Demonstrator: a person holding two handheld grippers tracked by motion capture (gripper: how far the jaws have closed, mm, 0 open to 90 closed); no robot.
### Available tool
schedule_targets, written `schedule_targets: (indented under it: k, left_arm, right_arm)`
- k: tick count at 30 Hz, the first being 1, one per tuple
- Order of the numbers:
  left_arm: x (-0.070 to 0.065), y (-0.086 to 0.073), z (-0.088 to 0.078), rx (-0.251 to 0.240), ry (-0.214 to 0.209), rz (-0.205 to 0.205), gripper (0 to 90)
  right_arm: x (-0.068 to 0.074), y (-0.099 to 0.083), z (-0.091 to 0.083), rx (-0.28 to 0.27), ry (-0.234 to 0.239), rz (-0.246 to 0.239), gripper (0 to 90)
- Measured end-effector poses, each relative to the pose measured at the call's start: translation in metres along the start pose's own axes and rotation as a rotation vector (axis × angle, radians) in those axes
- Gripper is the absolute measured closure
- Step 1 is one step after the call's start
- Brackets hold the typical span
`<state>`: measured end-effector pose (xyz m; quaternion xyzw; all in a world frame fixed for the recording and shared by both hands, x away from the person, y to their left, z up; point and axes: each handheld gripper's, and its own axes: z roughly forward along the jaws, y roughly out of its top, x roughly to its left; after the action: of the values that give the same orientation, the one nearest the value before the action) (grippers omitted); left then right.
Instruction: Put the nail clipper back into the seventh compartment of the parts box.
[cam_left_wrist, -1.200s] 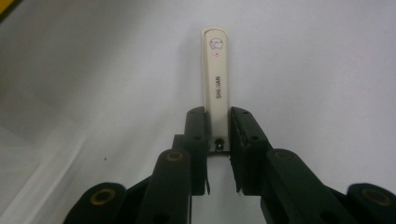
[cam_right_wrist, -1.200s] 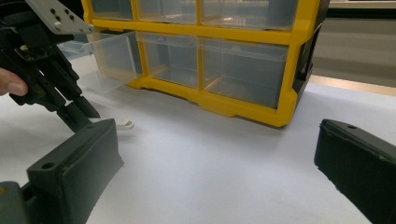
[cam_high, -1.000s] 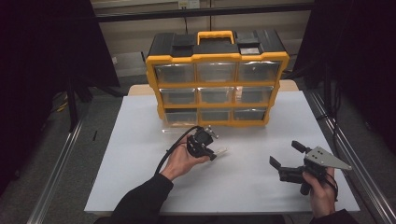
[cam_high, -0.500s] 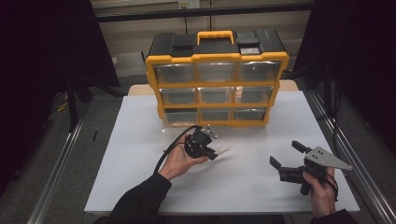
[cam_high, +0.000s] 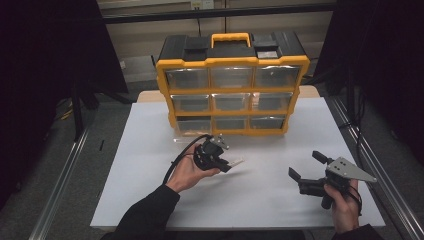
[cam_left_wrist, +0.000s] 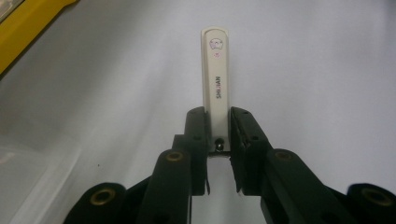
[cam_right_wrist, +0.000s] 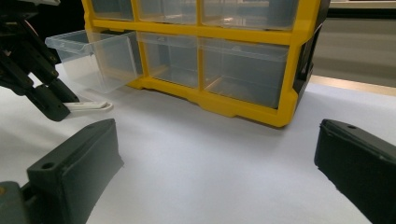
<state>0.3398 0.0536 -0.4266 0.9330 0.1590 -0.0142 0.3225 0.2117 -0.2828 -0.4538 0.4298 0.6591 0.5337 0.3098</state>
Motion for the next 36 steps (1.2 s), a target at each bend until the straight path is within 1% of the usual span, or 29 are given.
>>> schedule_targets:
  k: [2, 5, 7, 8, 9, 10, 11, 12, 14, 15, 16, 17, 18, 20, 21, 22, 23, 24, 25, 26, 29, 30, 31, 32, 34, 35, 36]
  left_arm:
    - [0.0, 0.001, -0.003, -0.006, 0.0, 0.009, 78.1]
    - [0.001, 0.0, -0.007, -0.028, -0.013, 0.014, 78.1]
    - [0.001, 0.001, -0.011, -0.022, -0.021, 0.033, 78.1]
    - [0.0, 0.001, -0.012, -0.038, -0.022, 0.02, 78.1]
    - [0.0, 0.001, -0.014, -0.038, -0.019, 0.03, 78.1]
    - [-0.001, 0.001, -0.015, -0.042, -0.022, 0.026, 78.1]
    - [0.0, 0.002, -0.017, -0.048, -0.016, 0.037, 78.1]
    - [-0.001, 0.002, -0.018, -0.055, -0.012, 0.031, 78.1]
    - [0.0, 0.002, -0.021, -0.058, -0.015, 0.037, 78.1]
    - [0.0, 0.003, -0.022, -0.065, -0.007, 0.037, 78.1]
    - [0.0, 0.003, -0.023, -0.069, -0.009, 0.036, 78.1]
    - [0.001, 0.003, -0.027, -0.057, 0.015, 0.048, 78.1]
    - [0.001, 0.002, -0.027, -0.081, 0.026, 0.041, 78.1]
    - [0.001, 0.002, -0.028, -0.093, 0.022, 0.035, 78.1]
    - [0.001, 0.002, -0.028, -0.107, 0.027, 0.039, 78.1]
    - [0.001, 0.002, -0.029, -0.113, 0.022, 0.046, 78.1]
    - [0.0, 0.002, -0.03, -0.123, 0.021, 0.039, 78.1]
    - [0.0, 0.002, -0.031, -0.125, 0.02, 0.042, 78.1]
    - [0.001, 0.003, -0.032, -0.121, 0.019, 0.056, 78.1]
    - [0.0, 0.002, -0.033, -0.135, 0.02, 0.042, 78.1]
    - [0.002, 0.001, -0.036, -0.139, 0.02, 0.057, 78.1]
    - [0.002, 0.001, -0.037, -0.147, 0.017, 0.049, 78.1]
    - [0.002, 0.001, -0.038, -0.154, 0.02, 0.055, 78.1]
    - [0.003, 0.001, -0.04, -0.155, 0.011, 0.051, 78.1]
    - [0.004, 0.001, -0.043, -0.174, 0.018, 0.037, 78.1]
    - [0.005, 0.001, -0.046, -0.177, 0.034, 0.036, 78.1]
    - [0.006, 0.001, -0.049, -0.2, 0.024, 0.019, 78.1]
  right_arm:
    - [0.0, 0.0, 0.0, 0.003, 0.004, -0.001, 0.0]
    - [0.0, 0.0, 0.0, 0.005, 0.006, 0.001, 0.0]
    - [0.0, 0.0, 0.0, 0.006, 0.007, 0.001, 0.0]
    - [0.0, 0.0, 0.0, 0.007, 0.007, 0.001, 0.0]
    - [0.0, 0.0, 0.0, 0.005, 0.006, 0.0, 0.0]
    - [0.0, 0.0, 0.0, 0.005, 0.006, 0.0, 0.0]
    - [0.0, 0.0, 0.0, 0.005, 0.008, 0.0, 0.0]
    - [0.0, 0.0, 0.0, 0.0, 0.005, -0.001, 0.0]
    - [0.0, 0.0, 0.0, -0.001, 0.003, -0.002, 0.0]
    - [0.0, 0.0, 0.0, -0.001, 0.003, -0.002, 0.0]
    - [0.0, 0.0, 0.0, 0.0, 0.003, 0.0, 0.0]
    - [0.0, 0.0, -0.001, 0.0, 0.003, 0.0, 0.0]
    - [0.0, 0.0, -0.001, -0.001, 0.002, -0.003, 0.0]
    - [0.001, 0.0, 0.0, -0.008, 0.003, -0.001, 0.0]
    - [0.001, 0.0, -0.001, -0.01, 0.007, -0.001, 0.0]
    - [0.001, 0.0, -0.001, -0.012, 0.011, -0.004, 0.0]
    - [0.001, 0.001, -0.001, -0.013, 0.017, -0.004, 0.0]
    - [0.001, 0.001, -0.001, -0.013, 0.019, -0.005, 0.0]
    - [0.001, 0.001, -0.001, -0.017, 0.02, -0.011, 0.0]
    - [0.001, 0.001, -0.001, -0.02, 0.019, -0.012, 0.0]
    - [0.002, 0.001, -0.002, -0.02, 0.014, -0.01, 0.0]
    - [0.001, 0.001, -0.002, -0.022, 0.018, -0.014, 0.0]
    - [0.001, 0.001, -0.002, -0.022, 0.018, -0.014, 0.0]
    - [0.002, 0.001, -0.002, -0.022, 0.019, -0.014, 0.0]
    - [0.001, 0.001, -0.002, -0.022, 0.015, -0.014, 0.0]
    - [0.001, 0.001, -0.002, -0.023, 0.015, -0.014, 0.0]
    - [0.001, 0.001, -0.001, -0.02, 0.015, -0.017, 0.0]
